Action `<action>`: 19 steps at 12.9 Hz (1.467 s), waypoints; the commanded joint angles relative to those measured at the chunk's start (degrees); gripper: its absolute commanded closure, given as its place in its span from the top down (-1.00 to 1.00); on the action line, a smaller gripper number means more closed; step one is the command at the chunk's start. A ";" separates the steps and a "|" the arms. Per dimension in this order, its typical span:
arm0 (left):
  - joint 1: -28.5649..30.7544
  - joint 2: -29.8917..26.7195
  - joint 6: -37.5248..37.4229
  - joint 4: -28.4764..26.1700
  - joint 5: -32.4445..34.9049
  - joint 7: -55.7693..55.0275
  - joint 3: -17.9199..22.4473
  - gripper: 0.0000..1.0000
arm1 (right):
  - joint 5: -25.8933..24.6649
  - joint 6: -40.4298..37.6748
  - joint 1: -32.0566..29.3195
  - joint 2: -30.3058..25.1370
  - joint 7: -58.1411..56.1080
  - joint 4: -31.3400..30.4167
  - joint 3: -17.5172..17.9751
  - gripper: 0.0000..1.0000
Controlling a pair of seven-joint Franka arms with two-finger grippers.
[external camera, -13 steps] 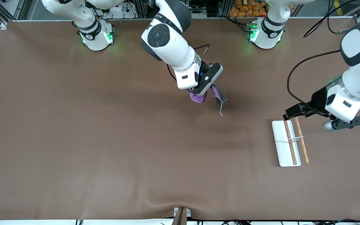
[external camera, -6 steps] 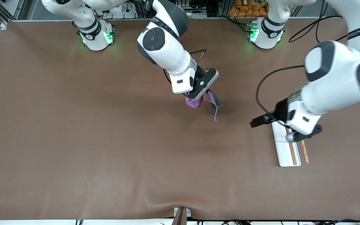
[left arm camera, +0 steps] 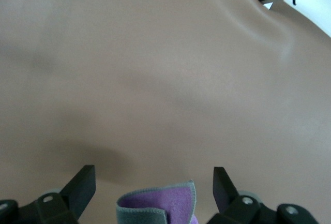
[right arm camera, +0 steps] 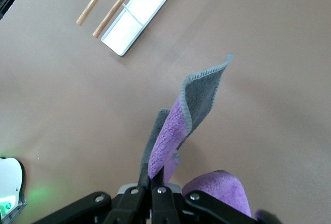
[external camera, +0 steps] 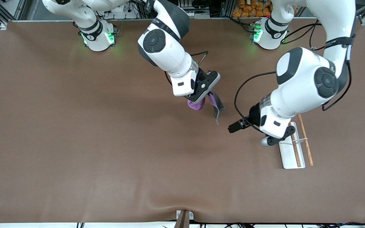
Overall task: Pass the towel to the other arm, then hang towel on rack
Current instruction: 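Hold the towel with the right gripper while the left gripper grasps it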
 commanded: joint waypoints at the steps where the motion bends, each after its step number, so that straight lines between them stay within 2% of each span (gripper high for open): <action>1: -2.33 1.17 0.25 1.39 -0.91 -2.77 0.37 0.88 | -0.65 -0.66 -0.64 -0.66 0.37 -0.08 0.58 -1.00; 7: -5.05 2.83 0.25 1.04 -3.46 -3.48 0.02 0.64 | -0.56 -0.40 -0.55 -0.83 0.64 -0.52 0.67 -1.00; 9: -6.03 2.92 -0.01 0.69 -3.46 -4.96 0.11 0.33 | -0.56 -0.40 -0.55 -0.75 0.64 -0.52 0.67 -1.00; 12: -5.94 2.84 -0.72 -0.01 -3.46 -5.24 0.11 -0.36 | -0.56 -0.40 -0.47 -0.83 0.64 -0.52 0.67 -1.00; 14: -5.42 2.84 -2.12 -0.01 -3.11 -5.06 0.11 -0.49 | -0.56 -0.40 -0.47 -0.75 0.64 -0.52 0.67 -1.00; 15: -5.24 2.84 -2.73 -0.01 -3.02 -5.06 0.11 -0.64 | -0.56 -0.40 -0.47 -0.83 0.64 -0.52 0.67 -1.00; 16: -5.24 2.75 -3.61 -0.01 -2.93 -5.06 0.11 -0.89 | -0.56 -0.40 -0.47 -0.83 0.64 -0.52 0.58 -1.00; 17: -5.15 2.75 -4.23 -0.01 -2.76 -5.06 0.11 -1.00 | -0.56 -0.40 -0.47 -0.83 0.64 -0.52 0.66 -1.00; 19: -4.80 2.40 -5.11 0.07 -2.67 -4.80 0.11 -1.00 | -0.56 -0.40 -0.47 -0.75 0.64 -0.52 0.67 -1.00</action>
